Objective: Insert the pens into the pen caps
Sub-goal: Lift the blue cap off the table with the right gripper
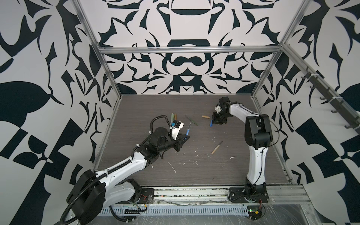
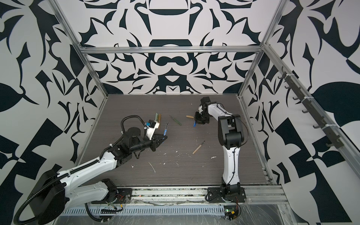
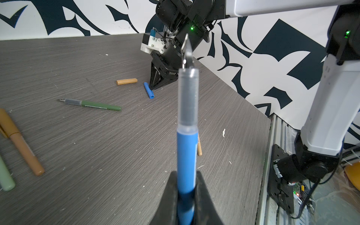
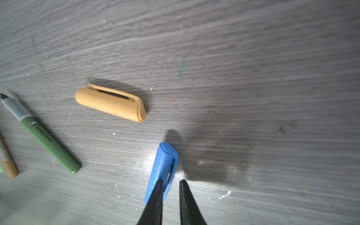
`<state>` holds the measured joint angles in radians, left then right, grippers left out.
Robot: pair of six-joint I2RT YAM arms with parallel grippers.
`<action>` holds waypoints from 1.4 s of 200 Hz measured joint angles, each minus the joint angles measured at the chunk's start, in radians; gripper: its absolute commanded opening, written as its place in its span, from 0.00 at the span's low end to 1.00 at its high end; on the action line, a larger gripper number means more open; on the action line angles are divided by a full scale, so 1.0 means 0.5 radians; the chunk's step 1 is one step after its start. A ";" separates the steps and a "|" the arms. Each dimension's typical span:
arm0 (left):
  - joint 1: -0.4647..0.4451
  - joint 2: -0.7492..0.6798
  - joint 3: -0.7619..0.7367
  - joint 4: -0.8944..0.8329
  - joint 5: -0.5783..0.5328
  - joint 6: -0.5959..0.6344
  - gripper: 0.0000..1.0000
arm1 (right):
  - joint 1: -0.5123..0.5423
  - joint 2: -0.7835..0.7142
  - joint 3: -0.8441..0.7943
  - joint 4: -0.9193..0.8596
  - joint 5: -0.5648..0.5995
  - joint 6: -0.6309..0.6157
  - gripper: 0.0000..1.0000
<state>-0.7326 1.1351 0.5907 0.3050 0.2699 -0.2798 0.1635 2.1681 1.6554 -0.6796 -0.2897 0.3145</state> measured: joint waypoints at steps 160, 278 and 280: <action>0.000 0.032 0.000 0.001 0.008 0.000 0.04 | 0.000 0.015 0.005 0.038 -0.058 0.098 0.18; 0.000 0.032 0.000 0.002 0.008 -0.001 0.04 | 0.073 0.087 0.144 -0.060 0.130 0.089 0.22; 0.000 0.032 0.000 0.002 0.008 -0.001 0.04 | 0.075 0.087 0.145 -0.060 0.132 0.087 0.22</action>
<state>-0.7326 1.1511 0.5907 0.3058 0.2741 -0.2802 0.2008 2.2116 1.7279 -0.7097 -0.2237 0.3580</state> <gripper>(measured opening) 0.137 0.220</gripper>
